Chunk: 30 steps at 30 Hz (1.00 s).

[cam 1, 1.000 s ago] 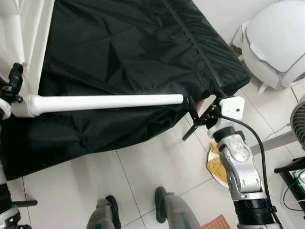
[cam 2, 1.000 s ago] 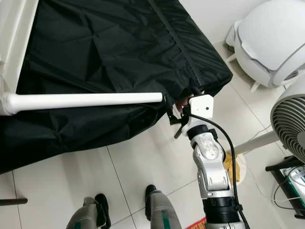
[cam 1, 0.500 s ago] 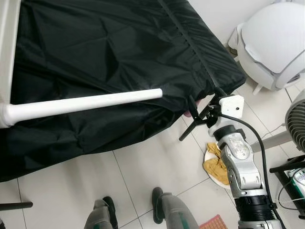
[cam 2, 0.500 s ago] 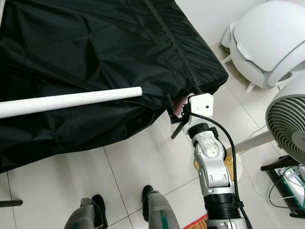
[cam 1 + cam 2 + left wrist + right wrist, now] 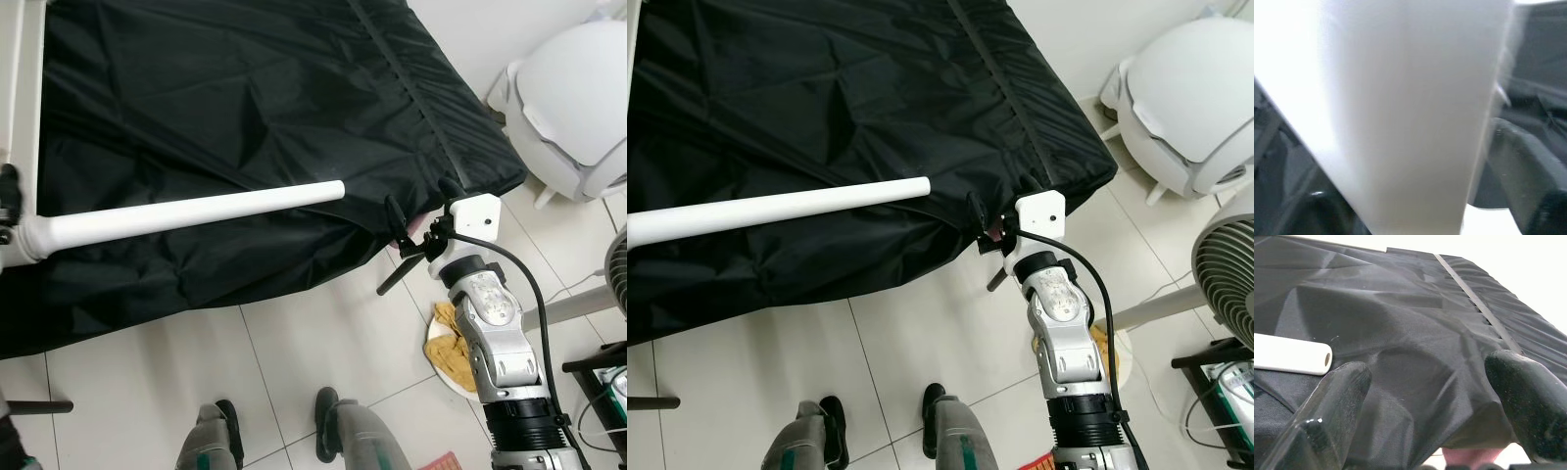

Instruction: Building children table

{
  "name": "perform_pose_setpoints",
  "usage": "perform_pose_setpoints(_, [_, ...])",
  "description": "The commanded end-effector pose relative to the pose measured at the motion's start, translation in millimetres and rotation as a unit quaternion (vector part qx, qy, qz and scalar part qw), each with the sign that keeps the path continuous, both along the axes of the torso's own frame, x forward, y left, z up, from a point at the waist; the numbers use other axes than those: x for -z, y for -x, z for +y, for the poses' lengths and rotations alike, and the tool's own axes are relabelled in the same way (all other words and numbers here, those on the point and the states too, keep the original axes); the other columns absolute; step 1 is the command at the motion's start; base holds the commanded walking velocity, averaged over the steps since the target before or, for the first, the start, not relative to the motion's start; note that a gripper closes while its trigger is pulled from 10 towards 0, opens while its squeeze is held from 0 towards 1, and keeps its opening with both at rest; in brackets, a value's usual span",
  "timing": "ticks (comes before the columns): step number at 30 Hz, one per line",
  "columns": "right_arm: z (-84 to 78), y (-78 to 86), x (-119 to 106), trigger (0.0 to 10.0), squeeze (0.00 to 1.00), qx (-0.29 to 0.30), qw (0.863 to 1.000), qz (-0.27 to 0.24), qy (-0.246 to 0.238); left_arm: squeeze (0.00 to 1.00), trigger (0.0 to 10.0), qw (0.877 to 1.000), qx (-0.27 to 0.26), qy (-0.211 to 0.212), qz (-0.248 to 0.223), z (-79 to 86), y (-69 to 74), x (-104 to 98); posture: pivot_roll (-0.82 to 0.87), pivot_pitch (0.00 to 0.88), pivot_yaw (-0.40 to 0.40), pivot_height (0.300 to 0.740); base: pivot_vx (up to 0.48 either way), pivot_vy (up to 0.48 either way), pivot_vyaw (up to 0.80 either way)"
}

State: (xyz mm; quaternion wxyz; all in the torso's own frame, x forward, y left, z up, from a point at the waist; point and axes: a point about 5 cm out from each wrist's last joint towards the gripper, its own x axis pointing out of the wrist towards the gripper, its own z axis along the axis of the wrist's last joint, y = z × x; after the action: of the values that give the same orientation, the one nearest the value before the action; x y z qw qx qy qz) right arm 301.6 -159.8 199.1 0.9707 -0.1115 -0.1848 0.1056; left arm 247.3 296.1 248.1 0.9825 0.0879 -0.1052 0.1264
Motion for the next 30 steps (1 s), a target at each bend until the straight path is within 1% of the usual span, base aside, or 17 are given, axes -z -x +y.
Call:
perform_pose_setpoints(1, [-6.0,2.0,4,10.0,0.00,0.006,1.000,0.004,0.003,0.46,10.0,0.997,0.069,-0.007,0.018,-19.7,-4.1,7,-0.01,0.303,-0.033,0.740,0.000,0.000,0.00])
perform_pose_setpoints(2, [-6.2,2.1,4,10.0,0.00,0.007,1.000,0.004,0.003,0.46,10.0,0.997,0.076,-0.006,0.018,-21.4,-4.7,7,-0.01,0.303,-0.033,0.740,0.000,0.000,0.00])
perform_pose_setpoints(3, [-6.6,2.1,4,10.0,0.00,0.008,1.000,0.004,0.003,0.00,10.0,0.995,0.101,0.007,0.015,-27.9,-6.6,7,-0.01,0.302,-0.026,0.740,0.000,0.000,0.00])
perform_pose_setpoints(4, [-6.9,2.0,4,10.0,0.00,0.008,1.000,0.004,0.003,0.00,10.0,0.993,0.119,0.016,0.013,-32.9,-7.8,6,-0.01,0.302,-0.026,0.740,0.000,0.000,0.00])
perform_pose_setpoints(6, [-6.9,1.3,5,10.0,0.00,0.010,1.000,0.004,0.002,0.00,10.0,0.989,0.144,0.009,0.014,-39.6,-9.9,5,-0.01,0.299,-0.024,0.740,0.000,0.000,0.00])
perform_pose_setpoints(12, [-3.9,0.7,8,10.0,0.00,0.005,1.000,0.008,-0.003,0.00,10.0,0.988,0.149,-0.002,0.026,-40.4,-11.9,0,0.01,0.295,-0.019,0.740,0.000,0.000,0.00])
perform_pose_setpoints(15, [-1.3,-2.9,10,10.0,0.00,-0.002,1.000,0.010,-0.003,0.00,10.0,0.984,0.172,-0.034,0.037,-45.7,-11.3,-5,0.05,0.289,-0.021,0.740,0.000,0.000,0.00])
perform_pose_setpoints(18, [1.9,-7.3,8,10.0,0.00,-0.010,1.000,0.006,0.000,0.00,10.0,0.978,0.187,-0.069,0.061,-45.6,-9.7,-3,0.07,0.284,-0.021,0.740,0.000,0.000,0.00])
perform_pose_setpoints(20, [1.9,-7.3,8,10.0,0.00,-0.010,1.000,0.006,0.000,0.00,10.0,0.978,0.187,-0.069,0.061,-45.6,-9.7,-3,0.07,0.284,-0.021,0.740,0.000,0.000,0.00])
perform_pose_setpoints(23, [4.2,-12.8,7,10.0,0.00,-0.018,1.000,0.005,-0.003,0.00,10.0,0.976,0.189,-0.073,0.081,-43.1,-11.3,2,0.07,0.282,-0.022,0.740,0.000,0.000,0.00])
perform_pose_setpoints(25, [4.2,-13.3,7,10.0,0.00,-0.018,1.000,0.006,-0.003,0.00,10.0,0.976,0.190,-0.072,0.082,-43.1,-11.7,2,0.08,0.280,-0.023,0.740,0.000,0.000,0.00])
perform_pose_setpoints(28, [6.9,-17.3,6,10.0,0.00,-0.028,1.000,0.003,0.002,0.00,10.0,0.969,0.215,-0.074,0.096,-48.0,-3.4,8,0.08,0.269,-0.029,0.740,0.000,0.000,0.00])
perform_pose_setpoints(30, [7.9,-18.6,6,10.0,0.00,-0.032,0.999,0.003,0.003,0.00,10.0,0.967,0.220,-0.077,0.103,-48.5,-1.3,10,0.08,0.267,-0.034,0.740,0.000,0.000,0.00])
